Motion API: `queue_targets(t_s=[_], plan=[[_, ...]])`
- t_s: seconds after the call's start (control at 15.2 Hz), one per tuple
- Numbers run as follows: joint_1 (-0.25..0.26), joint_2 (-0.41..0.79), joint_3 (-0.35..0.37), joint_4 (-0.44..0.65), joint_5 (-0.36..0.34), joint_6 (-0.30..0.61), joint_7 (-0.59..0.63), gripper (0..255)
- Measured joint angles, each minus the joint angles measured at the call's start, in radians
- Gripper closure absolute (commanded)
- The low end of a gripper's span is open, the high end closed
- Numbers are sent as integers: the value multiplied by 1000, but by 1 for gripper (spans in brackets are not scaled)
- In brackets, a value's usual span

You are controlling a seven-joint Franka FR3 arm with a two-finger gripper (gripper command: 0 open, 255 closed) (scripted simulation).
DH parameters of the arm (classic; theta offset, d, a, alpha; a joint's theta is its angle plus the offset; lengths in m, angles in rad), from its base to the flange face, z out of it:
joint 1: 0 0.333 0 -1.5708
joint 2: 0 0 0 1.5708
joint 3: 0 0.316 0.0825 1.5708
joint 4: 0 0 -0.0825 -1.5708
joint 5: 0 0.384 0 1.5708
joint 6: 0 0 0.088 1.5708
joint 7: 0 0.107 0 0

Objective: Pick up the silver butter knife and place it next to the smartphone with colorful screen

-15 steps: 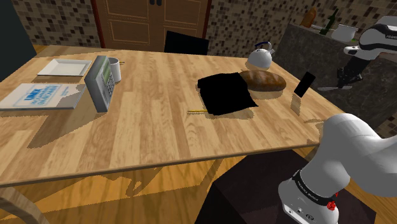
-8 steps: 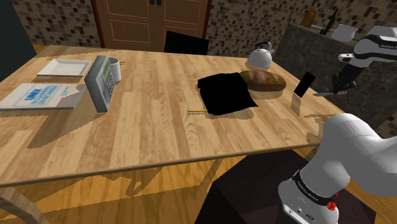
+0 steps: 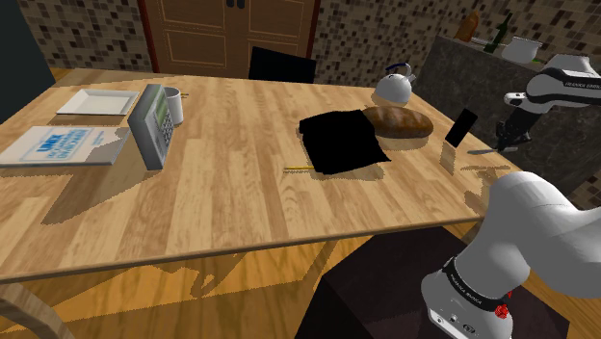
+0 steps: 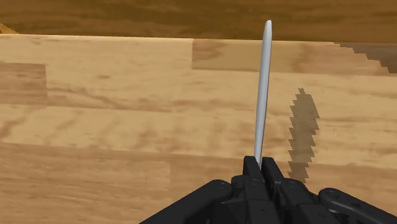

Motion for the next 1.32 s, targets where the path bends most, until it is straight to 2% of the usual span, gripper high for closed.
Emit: queue_targets(t_s=[0.53, 0.59, 0.99, 1.32], plan=[[8, -11, -21, -10, -16, 20, 7, 255], [8, -11, -21, -10, -16, 20, 7, 0], [8, -11, -21, -10, -16, 20, 7, 0], [-14, 26, 46, 33, 37, -50, -19, 0]])
